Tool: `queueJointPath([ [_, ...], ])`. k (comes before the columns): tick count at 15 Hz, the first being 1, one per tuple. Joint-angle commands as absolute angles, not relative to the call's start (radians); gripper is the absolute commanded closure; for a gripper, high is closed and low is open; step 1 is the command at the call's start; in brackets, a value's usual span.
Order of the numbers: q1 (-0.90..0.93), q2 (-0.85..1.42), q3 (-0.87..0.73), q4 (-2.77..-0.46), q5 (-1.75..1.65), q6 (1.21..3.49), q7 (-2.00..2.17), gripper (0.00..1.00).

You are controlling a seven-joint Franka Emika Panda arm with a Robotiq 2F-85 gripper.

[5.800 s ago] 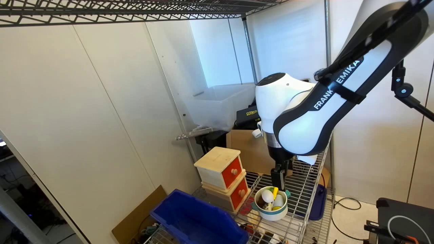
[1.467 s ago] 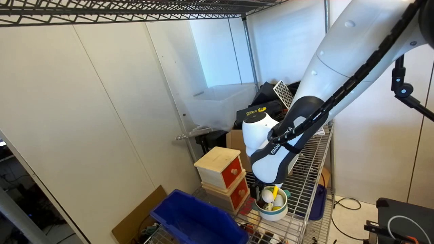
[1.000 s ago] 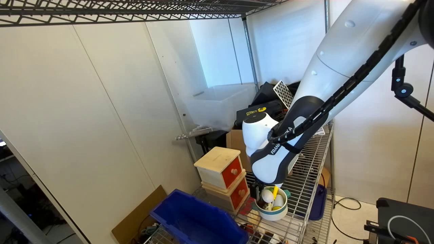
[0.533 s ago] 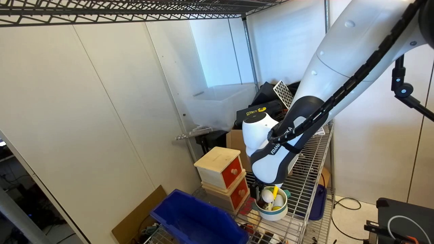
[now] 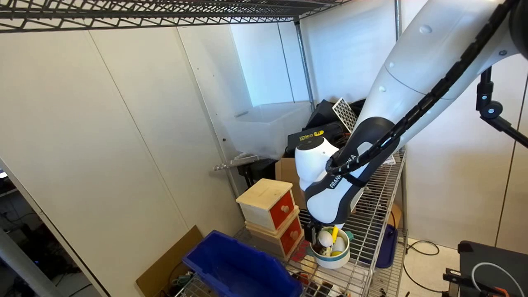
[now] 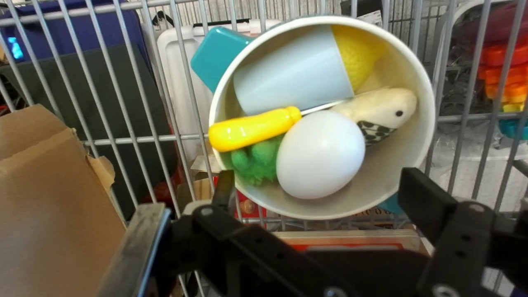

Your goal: Put the ball in the blue container

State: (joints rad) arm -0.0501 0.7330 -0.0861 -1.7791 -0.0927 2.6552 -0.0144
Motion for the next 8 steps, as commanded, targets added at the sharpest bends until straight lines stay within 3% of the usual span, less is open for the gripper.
queueJointPath([
  [1, -0.052, 0.733, -0.082, -1.774, -0.091, 2.649, -0.022, 0.00],
  [8, -0.053, 0.738, -0.077, -1.779, -0.087, 2.648, -0.021, 0.00],
])
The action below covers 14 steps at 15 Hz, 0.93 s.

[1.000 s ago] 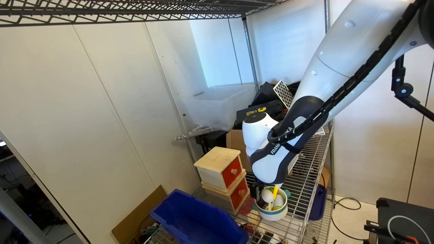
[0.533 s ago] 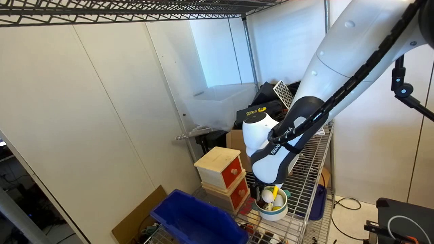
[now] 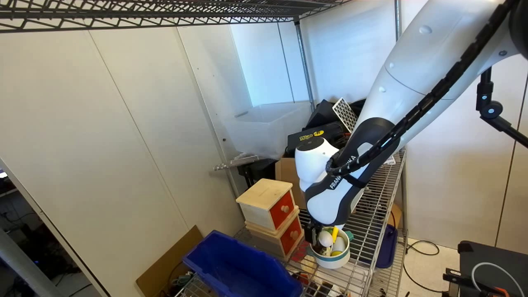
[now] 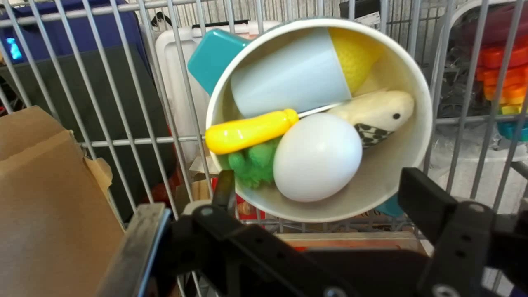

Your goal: Put the ball in the blue container

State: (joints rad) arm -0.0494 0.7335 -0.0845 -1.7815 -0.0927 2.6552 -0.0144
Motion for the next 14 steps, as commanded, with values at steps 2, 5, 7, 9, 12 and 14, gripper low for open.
queueJointPath([
  [2, -0.055, 0.743, -0.074, -1.778, -0.084, 2.643, -0.022, 0.00],
  [5, -0.056, 0.748, -0.074, -1.780, -0.084, 2.643, -0.023, 0.00],
  [7, -0.055, 0.750, -0.075, -1.779, -0.085, 2.643, -0.022, 0.00],
  [9, -0.055, 0.751, -0.074, -1.778, -0.084, 2.642, -0.022, 0.00],
  [12, -0.056, 0.752, -0.074, -1.777, -0.084, 2.642, -0.023, 0.00],
  [14, -0.056, 0.753, -0.074, -1.776, -0.084, 2.642, -0.024, 0.13],
])
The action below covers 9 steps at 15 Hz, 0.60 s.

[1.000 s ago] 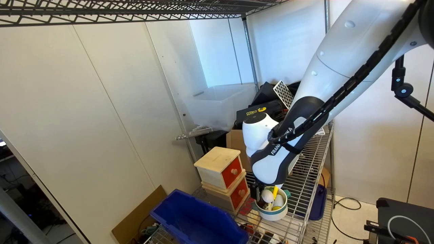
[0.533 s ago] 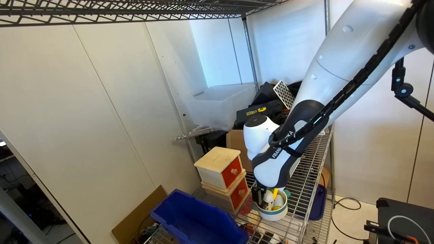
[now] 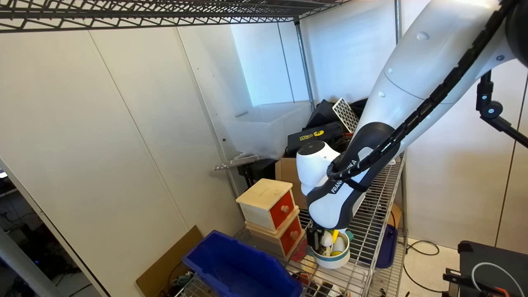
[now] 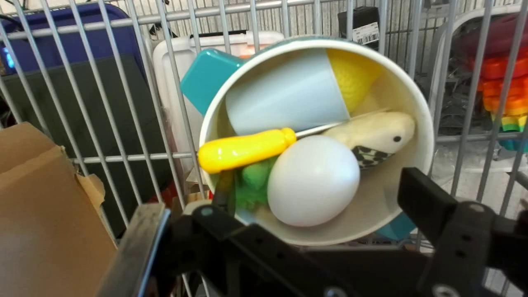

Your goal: Put the ball in the blue container

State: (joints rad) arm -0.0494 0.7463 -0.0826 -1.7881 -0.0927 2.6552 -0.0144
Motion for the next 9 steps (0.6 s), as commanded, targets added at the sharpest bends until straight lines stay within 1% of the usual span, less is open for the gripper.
queueJointPath([
  [1, -0.056, 0.753, -0.074, -1.776, -0.084, 2.642, -0.023, 0.26],
  [7, -0.059, 0.754, -0.071, -1.774, -0.082, 2.642, -0.026, 0.73],
  [9, -0.059, 0.752, -0.069, -1.776, -0.081, 2.644, -0.028, 0.74],
])
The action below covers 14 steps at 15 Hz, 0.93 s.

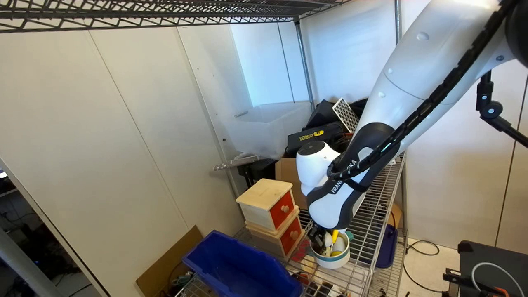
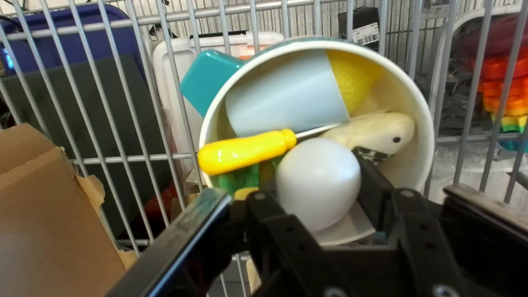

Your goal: Put the ball in the blue container

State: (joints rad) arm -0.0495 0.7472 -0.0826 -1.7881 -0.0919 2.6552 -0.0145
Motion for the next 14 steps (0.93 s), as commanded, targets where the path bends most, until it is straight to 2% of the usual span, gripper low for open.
queueJointPath([
  [1, -0.059, 0.749, -0.069, -1.778, -0.081, 2.646, -0.029, 0.74],
  [14, 0.014, 0.665, -0.121, -1.815, -0.152, 2.647, 0.008, 0.74],
])
